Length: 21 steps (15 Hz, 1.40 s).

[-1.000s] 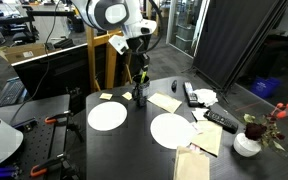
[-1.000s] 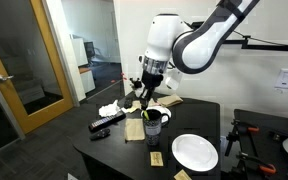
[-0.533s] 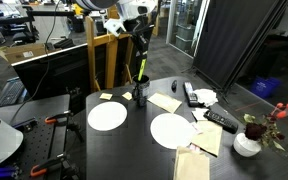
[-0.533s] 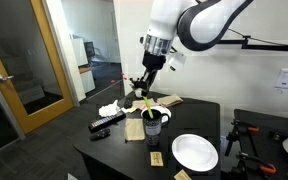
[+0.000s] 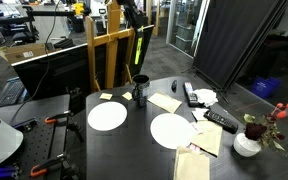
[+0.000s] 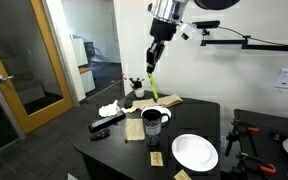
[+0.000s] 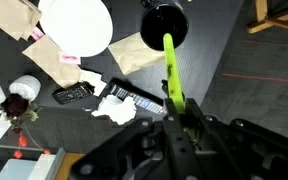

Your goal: Take the marker from the cup and place it on the table

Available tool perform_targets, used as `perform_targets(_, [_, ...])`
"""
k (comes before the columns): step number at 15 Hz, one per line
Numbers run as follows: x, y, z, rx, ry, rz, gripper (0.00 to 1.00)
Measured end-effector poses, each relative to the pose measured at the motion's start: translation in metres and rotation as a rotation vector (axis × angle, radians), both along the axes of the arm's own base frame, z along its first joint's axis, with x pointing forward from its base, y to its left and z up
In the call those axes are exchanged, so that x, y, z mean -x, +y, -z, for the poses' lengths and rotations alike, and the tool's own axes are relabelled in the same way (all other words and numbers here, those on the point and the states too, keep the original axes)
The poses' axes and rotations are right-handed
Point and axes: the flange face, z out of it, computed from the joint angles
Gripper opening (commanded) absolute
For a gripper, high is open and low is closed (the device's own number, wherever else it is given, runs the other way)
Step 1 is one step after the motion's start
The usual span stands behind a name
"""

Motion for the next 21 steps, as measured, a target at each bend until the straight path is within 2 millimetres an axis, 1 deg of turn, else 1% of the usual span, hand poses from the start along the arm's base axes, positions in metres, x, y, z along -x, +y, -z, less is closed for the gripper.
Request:
perform_targets(2, [0.01, -0.007, -0.018, 0.007, 0.001, 0.012, 0.04])
perform_targets(5, [0.023, -0.022, -0.036, 0.02, 0.021, 0.044, 0.04])
perform_targets(7, [0.031, -0.036, -0.041, 0.028, 0.043, 0.074, 0.04])
perform_targets(9, [0.038, -0.052, -0.04, 0.033, 0.063, 0.107, 0.04])
perform_targets(12, [0.049, -0.076, -0.029, 0.036, 0.093, 0.165, 0.04])
perform_targets(15, [0.06, -0.099, -0.007, 0.029, 0.133, 0.251, 0.04])
perform_targets(18, [0.07, -0.116, 0.015, 0.025, 0.17, 0.331, 0.04])
perform_targets(21, [0.077, -0.129, 0.03, 0.022, 0.193, 0.396, 0.04])
